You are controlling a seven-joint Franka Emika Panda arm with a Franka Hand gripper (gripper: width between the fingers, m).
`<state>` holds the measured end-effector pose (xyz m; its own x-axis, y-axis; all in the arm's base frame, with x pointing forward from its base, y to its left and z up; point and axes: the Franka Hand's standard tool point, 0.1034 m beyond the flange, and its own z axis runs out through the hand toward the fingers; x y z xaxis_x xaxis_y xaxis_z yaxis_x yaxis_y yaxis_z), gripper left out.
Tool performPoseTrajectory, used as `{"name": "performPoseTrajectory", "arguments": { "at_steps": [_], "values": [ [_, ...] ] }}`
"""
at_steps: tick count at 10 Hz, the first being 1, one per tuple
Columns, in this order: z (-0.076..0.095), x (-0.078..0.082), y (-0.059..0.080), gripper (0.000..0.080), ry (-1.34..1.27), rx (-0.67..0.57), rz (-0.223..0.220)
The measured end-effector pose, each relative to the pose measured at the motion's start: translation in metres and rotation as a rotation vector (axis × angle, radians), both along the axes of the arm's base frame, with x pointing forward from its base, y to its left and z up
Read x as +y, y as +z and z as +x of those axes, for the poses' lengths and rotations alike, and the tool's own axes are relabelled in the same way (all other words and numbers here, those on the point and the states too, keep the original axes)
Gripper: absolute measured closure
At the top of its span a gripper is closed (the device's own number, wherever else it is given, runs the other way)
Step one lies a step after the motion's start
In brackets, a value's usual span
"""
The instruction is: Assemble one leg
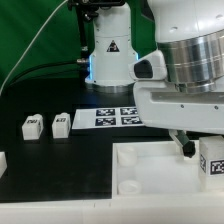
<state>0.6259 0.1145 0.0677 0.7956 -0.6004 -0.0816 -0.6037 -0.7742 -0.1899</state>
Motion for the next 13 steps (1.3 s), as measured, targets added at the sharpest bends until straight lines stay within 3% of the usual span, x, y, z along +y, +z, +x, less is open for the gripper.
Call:
{"name": "performPoseTrajectory", "arguments": {
  "at_steps": [1,4,6,7,8,9,11,13],
  "values": [
    [0.0,0.0,0.0,0.015,0.069,-0.014,-0.004],
    [0.007,-0.007,0.006,0.015,0.547,-0.098,-0.084],
    [0.007,-0.006,0.006,0.015,0.497,-0.091,-0.079],
    [0.007,-0.005,0.005,0.0274,0.468,-0.086,-0.076],
    [0.007,-0.004,0.006,0.0459,0.372,-0.071,-0.065],
    [0.007,-0.006,0.005,0.0501,0.303,-0.058,-0.063],
    [0.006,-0.007,0.004,0.0501,0.11,-0.022,-0.053],
    [0.005,-0.01,0.003,0.0501,-0.248,0.045,-0.016]
  ]
}}
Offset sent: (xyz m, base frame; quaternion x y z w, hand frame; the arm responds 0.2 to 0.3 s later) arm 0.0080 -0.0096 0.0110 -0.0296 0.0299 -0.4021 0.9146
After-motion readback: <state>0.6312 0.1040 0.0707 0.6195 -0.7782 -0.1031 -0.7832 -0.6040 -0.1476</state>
